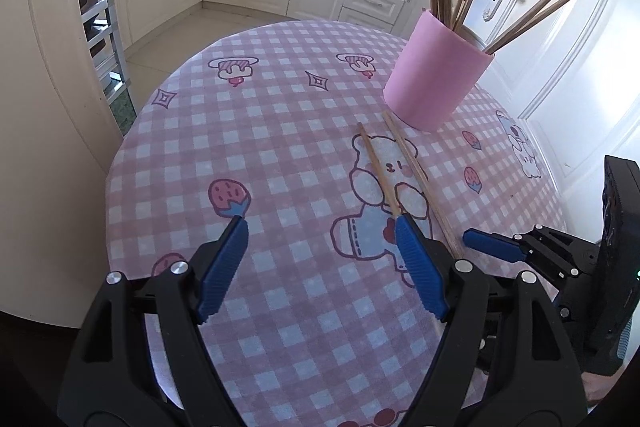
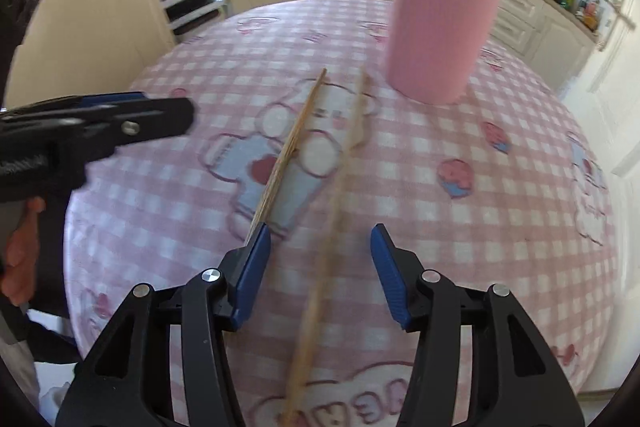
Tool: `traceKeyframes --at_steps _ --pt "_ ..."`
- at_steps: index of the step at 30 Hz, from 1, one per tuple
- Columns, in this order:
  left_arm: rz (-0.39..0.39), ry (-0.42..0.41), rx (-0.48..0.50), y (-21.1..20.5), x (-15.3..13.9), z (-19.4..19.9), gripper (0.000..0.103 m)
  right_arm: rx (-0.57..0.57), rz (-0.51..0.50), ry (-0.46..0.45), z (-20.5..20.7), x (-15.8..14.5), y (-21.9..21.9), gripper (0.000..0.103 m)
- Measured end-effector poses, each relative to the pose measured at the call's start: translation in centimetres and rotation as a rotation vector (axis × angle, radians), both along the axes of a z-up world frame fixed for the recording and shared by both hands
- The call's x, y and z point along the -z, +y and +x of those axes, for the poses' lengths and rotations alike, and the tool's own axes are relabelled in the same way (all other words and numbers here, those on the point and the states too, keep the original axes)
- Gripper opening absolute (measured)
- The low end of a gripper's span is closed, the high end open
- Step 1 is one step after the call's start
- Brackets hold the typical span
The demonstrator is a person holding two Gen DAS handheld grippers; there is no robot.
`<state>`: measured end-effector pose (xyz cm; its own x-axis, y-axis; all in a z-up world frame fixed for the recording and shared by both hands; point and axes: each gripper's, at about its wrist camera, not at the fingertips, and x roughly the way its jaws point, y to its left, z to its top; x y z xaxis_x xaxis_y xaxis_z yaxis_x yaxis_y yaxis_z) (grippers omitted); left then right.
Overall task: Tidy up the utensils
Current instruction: 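Lower both open tools toward the last chopsticks on the cloth, then close the left tool on a wooden chopstick while the right tool grasps the other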
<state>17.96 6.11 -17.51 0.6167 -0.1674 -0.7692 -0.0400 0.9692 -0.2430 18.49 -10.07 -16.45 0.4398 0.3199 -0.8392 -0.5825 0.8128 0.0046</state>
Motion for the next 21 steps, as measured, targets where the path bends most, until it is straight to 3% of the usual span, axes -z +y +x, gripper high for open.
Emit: traceKeyframes --at_steps 12,18,21 --pt "-0.045 0.073 0.016 -1.1 1.6 2.4 0.075 0.081 0.051 0.032 2.7 -0.1 -2.7 0.045" --pt "0.022 0.106 0.038 -2.9 2.2 4.9 0.074 0.106 0.074 0.056 4.2 -0.3 -3.6 0.043" --pt "0.057 0.126 0.054 -3.5 2.2 6.2 0.054 0.112 0.082 0.073 4.9 -0.5 -3.8 0.043"
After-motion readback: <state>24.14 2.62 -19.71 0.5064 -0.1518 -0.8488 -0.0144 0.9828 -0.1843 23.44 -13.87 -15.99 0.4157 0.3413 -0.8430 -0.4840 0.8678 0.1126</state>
